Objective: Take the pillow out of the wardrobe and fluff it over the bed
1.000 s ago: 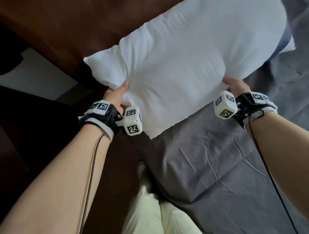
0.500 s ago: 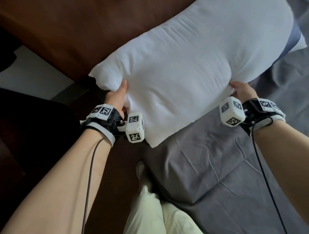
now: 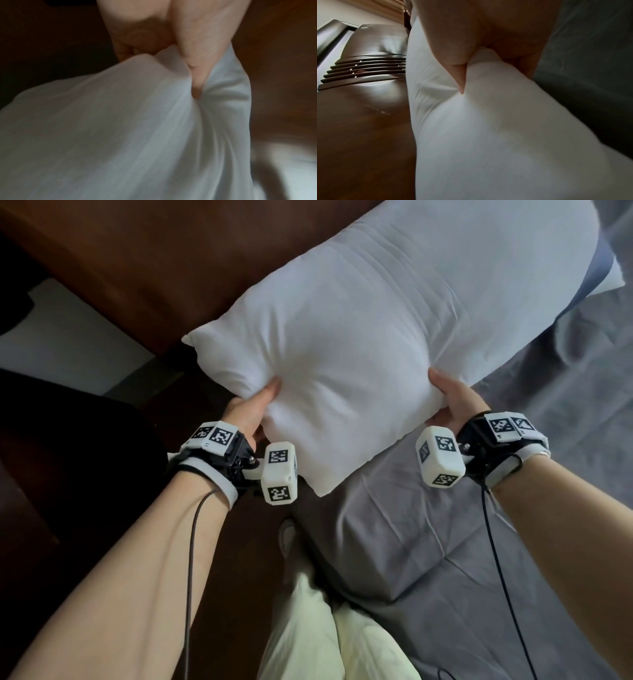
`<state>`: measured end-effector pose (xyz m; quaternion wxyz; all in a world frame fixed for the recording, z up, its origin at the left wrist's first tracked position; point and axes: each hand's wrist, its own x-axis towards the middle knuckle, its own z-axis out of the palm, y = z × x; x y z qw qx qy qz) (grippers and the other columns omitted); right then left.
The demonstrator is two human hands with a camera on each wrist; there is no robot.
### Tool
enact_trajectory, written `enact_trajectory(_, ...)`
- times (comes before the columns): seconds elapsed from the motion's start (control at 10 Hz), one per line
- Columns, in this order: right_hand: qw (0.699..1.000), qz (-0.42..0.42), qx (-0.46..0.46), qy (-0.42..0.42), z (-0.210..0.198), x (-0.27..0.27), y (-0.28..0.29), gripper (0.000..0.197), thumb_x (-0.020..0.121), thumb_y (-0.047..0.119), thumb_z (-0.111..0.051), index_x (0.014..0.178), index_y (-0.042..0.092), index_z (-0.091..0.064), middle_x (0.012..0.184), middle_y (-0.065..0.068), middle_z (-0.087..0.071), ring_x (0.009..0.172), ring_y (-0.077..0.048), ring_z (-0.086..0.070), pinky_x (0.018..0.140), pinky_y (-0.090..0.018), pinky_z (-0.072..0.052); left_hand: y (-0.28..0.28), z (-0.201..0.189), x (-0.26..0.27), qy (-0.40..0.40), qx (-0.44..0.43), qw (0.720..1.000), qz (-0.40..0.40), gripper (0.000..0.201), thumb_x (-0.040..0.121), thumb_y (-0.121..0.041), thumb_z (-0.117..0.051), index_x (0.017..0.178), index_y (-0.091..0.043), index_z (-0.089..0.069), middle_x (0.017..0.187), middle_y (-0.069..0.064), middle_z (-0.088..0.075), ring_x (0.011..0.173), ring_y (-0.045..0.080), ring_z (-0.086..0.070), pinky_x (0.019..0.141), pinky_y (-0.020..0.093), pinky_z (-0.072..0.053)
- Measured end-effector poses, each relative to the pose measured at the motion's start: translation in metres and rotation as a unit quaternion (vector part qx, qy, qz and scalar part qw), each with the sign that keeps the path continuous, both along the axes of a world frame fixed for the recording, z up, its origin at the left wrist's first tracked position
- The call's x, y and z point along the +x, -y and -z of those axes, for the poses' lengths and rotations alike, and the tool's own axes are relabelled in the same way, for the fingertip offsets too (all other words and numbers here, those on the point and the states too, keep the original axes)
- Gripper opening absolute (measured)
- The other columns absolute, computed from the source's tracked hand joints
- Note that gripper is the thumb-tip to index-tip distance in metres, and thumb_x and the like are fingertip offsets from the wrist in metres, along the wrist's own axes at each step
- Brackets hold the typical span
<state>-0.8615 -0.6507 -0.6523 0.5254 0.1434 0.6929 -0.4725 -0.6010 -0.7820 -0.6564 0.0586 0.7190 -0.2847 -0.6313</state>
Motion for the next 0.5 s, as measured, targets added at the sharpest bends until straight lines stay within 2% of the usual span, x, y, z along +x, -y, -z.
enact_trajectory(0.1, 0.999, -0.017, 0.023, -0.030, 0.007, -0.001, 0.000, 0.044, 0.086, 0.038, -0.066, 0.118, 0.012, -0.052, 0.095, -0.007, -0.067, 0.079, -0.026, -0.067, 0.053, -0.035, -0.056, -0.004, 0.006, -0.001, 0.046, -0.016, 0.999, 0.019, 0.089, 0.066, -0.065, -0.074, 0.132, -0.009, -0.048, 0.125, 0.011, -0.062, 0.110, 0.032, -0.063, 0.101, 0.048, -0.049)
enact_trajectory(0.2, 0.998, -0.039, 0.033, -0.040, 0.012, 0.003, -0.001, 0.047, 0.084, 0.044, -0.066, 0.114, 0.012, -0.051, 0.101, -0.008, -0.066, 0.089, -0.027, -0.066, 0.061, -0.038, -0.056, -0.006, 0.009, 0.001, 0.065, -0.019, 0.997, 0.027, 0.101, 0.058, -0.074, -0.070, 0.132, -0.008, -0.048, 0.127, 0.015, -0.061, 0.112, 0.035, -0.063, 0.102, 0.050, -0.049)
enact_trajectory(0.3, 0.997, -0.038, 0.035, -0.060, 0.015, 0.001, -0.004, 0.045, 0.083, 0.045, -0.067, 0.108, 0.010, -0.053, 0.103, -0.010, -0.066, 0.093, -0.028, -0.066, 0.073, -0.041, -0.059, -0.008, 0.009, 0.008, 0.017, -0.003, 1.000, -0.005, 0.097, 0.056, -0.069, -0.073, 0.132, -0.012, -0.051, 0.121, 0.009, -0.065, 0.105, 0.030, -0.067, 0.097, 0.046, -0.053)
enact_trajectory(0.4, 0.986, -0.063, 0.078, -0.132, 0.007, 0.008, -0.010, 0.055, 0.074, 0.047, -0.067, 0.111, 0.007, -0.056, 0.097, -0.008, -0.063, 0.095, -0.027, -0.064, 0.087, -0.040, -0.057, -0.019, -0.004, 0.016, -0.051, -0.034, 0.996, -0.062, 0.056, 0.084, -0.042, -0.068, 0.127, -0.009, -0.055, 0.119, 0.004, -0.066, 0.104, 0.021, -0.065, 0.091, 0.035, -0.052)
enact_trajectory(0.5, 0.967, -0.098, 0.114, -0.206, -0.007, 0.016, -0.014, 0.061, 0.072, 0.040, -0.063, 0.121, 0.004, -0.055, 0.082, -0.003, -0.055, 0.086, -0.025, -0.058, 0.079, -0.040, -0.051, -0.025, -0.025, 0.033, -0.026, -0.072, 0.995, -0.071, 0.039, 0.092, -0.036, -0.060, 0.122, -0.013, -0.057, 0.105, 0.002, -0.065, 0.092, 0.015, -0.063, 0.075, 0.026, -0.046)
